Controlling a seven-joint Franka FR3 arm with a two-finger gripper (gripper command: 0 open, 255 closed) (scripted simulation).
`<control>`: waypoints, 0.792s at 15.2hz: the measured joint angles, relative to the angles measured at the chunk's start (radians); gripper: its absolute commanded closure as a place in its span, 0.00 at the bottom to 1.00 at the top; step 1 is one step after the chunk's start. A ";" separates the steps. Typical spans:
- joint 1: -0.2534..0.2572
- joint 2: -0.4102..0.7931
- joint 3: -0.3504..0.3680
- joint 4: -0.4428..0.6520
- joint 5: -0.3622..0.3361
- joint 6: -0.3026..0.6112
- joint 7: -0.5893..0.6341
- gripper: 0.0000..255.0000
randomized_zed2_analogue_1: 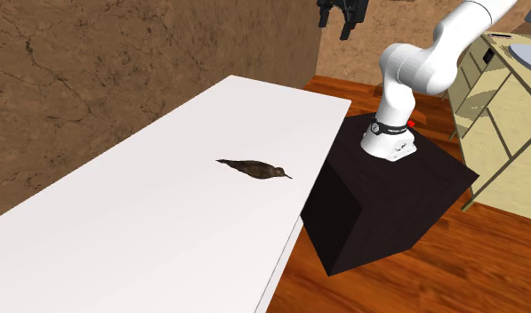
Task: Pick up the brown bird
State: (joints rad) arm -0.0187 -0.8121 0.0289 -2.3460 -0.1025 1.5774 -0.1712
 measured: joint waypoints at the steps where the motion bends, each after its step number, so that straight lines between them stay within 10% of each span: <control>1: 0.000 0.000 0.000 0.000 0.000 0.000 0.000 0.00; 12: -0.027 0.325 0.080 0.007 0.077 0.231 0.234 0.00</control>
State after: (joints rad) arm -0.0459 -0.4870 0.1086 -2.3392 -0.0259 1.8082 0.0632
